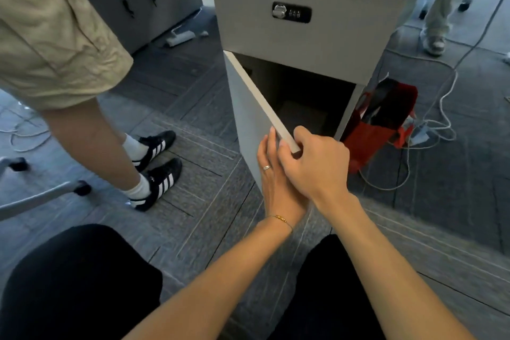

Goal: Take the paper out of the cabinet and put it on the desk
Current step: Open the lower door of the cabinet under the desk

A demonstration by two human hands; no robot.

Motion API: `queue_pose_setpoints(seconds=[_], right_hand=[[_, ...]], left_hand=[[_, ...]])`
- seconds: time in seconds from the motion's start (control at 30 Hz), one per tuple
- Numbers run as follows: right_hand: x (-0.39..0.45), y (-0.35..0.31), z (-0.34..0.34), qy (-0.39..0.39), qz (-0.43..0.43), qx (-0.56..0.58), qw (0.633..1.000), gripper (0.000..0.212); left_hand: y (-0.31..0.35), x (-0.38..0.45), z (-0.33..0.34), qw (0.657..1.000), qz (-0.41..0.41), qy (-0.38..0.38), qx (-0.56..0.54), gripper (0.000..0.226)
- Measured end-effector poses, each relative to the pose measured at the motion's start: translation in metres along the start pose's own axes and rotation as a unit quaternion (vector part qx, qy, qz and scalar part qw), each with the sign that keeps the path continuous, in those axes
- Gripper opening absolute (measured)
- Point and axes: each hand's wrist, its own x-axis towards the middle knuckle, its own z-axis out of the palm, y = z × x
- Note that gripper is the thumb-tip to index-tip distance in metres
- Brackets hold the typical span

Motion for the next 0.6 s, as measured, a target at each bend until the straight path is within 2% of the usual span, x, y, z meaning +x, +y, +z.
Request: queue_pose_setpoints(seconds=[0.07, 0.1, 0.17, 0.23, 0.33, 0.4, 0.43, 0.6], right_hand=[[-0.001, -0.019, 0.008, -0.014, -0.02, 0.015, 1.0, 0.039], [-0.001, -0.029, 0.013, -0.021, -0.029, 0.025, 0.999, 0.042], [-0.001, -0.05, 0.022, -0.035, -0.044, 0.049, 0.997, 0.049], [0.001, -0.07, 0.031, -0.052, -0.065, 0.081, 0.993, 0.054], [0.005, -0.098, 0.041, -0.073, -0.122, 0.121, 0.982, 0.055], [0.008, -0.117, 0.05, -0.097, -0.152, 0.128, 0.975, 0.053], [0.009, -0.128, 0.055, -0.112, -0.159, 0.134, 0.972, 0.054], [0.022, -0.171, 0.074, -0.152, -0.157, 0.17, 0.961, 0.059]], left_hand=[[-0.018, -0.005, -0.013, 0.997, -0.028, 0.027, -0.069, 0.11], [-0.031, -0.006, -0.018, 0.988, -0.064, 0.021, -0.137, 0.105], [-0.032, -0.002, -0.043, 0.927, -0.166, 0.032, -0.334, 0.081], [-0.032, 0.004, -0.064, 0.879, -0.213, 0.069, -0.421, 0.065], [-0.048, 0.006, -0.095, 0.898, -0.21, 0.118, -0.368, 0.035], [-0.061, 0.011, -0.115, 0.9, -0.221, 0.143, -0.348, 0.033], [-0.069, 0.014, -0.124, 0.89, -0.232, 0.153, -0.361, 0.032], [-0.086, 0.032, -0.163, 0.875, -0.262, 0.237, -0.33, 0.029]])
